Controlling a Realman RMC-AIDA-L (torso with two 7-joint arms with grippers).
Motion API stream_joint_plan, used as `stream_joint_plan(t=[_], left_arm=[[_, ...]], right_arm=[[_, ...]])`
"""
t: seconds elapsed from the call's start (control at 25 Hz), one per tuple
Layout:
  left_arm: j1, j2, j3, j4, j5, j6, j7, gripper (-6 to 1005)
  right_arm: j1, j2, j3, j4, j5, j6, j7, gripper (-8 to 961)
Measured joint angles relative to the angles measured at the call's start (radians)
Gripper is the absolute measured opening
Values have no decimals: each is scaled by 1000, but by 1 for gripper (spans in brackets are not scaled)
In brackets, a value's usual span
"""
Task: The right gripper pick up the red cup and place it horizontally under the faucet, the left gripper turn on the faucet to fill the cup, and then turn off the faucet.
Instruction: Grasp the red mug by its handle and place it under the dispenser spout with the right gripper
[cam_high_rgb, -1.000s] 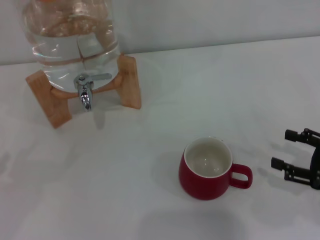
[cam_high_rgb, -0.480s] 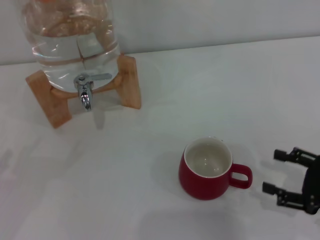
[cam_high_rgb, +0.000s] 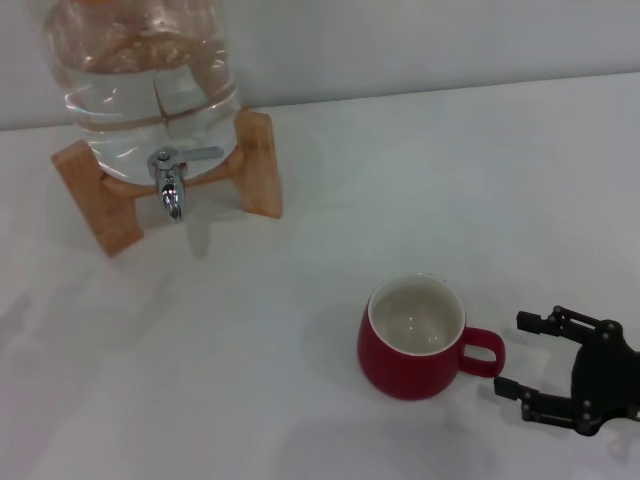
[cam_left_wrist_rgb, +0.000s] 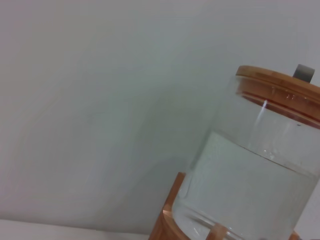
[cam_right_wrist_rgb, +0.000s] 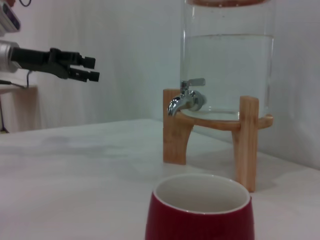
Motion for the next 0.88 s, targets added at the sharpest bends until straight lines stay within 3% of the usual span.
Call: stream_joint_plan(t=[0.88], left_arm=[[1, 0, -3, 6, 0, -5, -14, 883]], right_arm=[[15, 1, -150, -42, 172, -137, -101, 778]])
